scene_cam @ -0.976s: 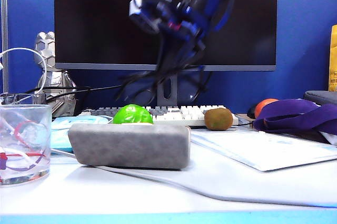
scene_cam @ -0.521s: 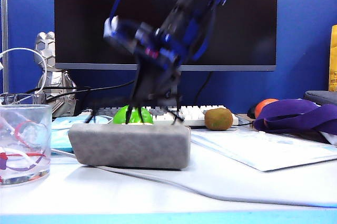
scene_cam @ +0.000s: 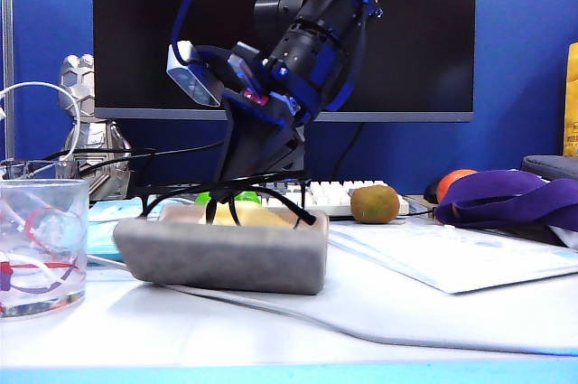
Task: Pick up the glasses, fold the temples of the glasses, place the glasses into the glasses case, and finally close the glasses case.
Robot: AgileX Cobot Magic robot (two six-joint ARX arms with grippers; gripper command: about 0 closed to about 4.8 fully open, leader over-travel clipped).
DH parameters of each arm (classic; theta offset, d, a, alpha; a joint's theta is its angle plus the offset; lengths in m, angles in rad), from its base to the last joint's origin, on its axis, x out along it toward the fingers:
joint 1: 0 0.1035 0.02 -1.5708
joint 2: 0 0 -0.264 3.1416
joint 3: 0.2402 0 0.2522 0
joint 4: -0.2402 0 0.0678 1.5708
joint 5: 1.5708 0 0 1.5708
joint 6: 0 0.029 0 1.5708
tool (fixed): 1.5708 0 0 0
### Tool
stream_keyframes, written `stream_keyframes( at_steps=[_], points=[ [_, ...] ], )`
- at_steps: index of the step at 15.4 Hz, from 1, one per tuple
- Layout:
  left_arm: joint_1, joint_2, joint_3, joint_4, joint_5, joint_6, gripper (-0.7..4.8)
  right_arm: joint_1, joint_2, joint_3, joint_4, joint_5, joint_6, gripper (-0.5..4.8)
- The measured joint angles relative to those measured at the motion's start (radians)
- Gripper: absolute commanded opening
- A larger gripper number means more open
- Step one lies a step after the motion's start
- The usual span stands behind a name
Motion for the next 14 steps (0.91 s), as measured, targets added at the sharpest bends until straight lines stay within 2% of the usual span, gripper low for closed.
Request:
stream_keyframes(
  at_steps=[14],
  points=[
    [0.000, 0.001, 0.000, -0.018, 0.000, 0.000, -0.05, 0.000, 0.031, -0.062, 0.037, -0.063, -0.002, -0.01]
  ],
)
